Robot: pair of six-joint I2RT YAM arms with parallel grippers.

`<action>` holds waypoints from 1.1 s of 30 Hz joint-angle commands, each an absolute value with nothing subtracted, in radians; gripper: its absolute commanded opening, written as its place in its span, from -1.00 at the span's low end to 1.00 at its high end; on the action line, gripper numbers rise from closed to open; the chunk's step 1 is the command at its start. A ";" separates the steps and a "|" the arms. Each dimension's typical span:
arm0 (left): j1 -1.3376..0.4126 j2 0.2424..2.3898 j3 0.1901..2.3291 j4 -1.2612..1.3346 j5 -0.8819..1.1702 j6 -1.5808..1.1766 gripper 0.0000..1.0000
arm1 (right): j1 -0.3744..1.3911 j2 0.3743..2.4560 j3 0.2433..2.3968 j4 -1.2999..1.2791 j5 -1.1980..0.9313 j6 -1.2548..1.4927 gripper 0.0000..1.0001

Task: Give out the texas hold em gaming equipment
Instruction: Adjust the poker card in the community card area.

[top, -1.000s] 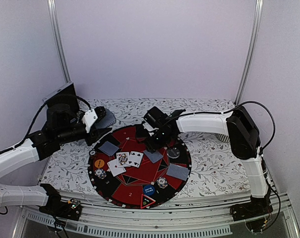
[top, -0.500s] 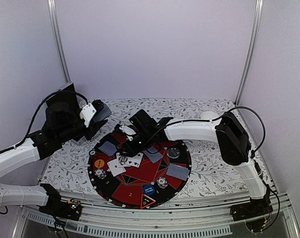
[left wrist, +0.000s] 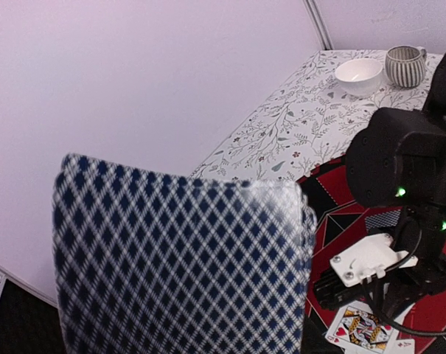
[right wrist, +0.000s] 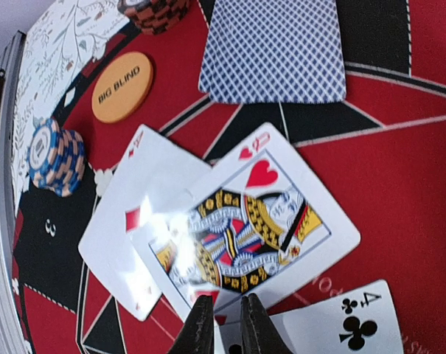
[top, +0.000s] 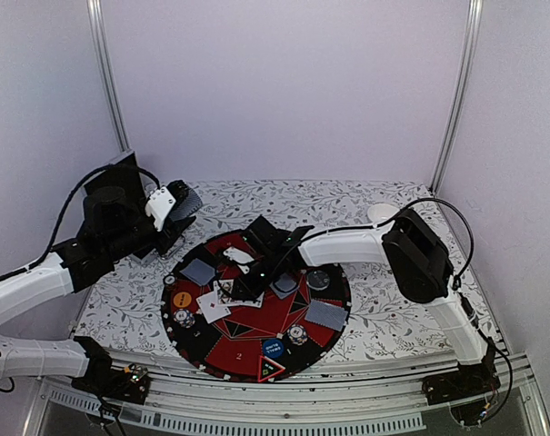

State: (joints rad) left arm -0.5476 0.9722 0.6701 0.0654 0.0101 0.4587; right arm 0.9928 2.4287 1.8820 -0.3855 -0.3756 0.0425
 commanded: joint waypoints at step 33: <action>-0.486 0.996 0.680 0.113 -0.065 0.410 -0.16 | 1.038 2.578 2.139 -0.349 -0.544 -0.056 -0.55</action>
State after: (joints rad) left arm -0.4999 0.9928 0.6701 0.0715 -0.0410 0.4313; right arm 1.0180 2.5168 2.0762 -0.3595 -0.5201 -0.0311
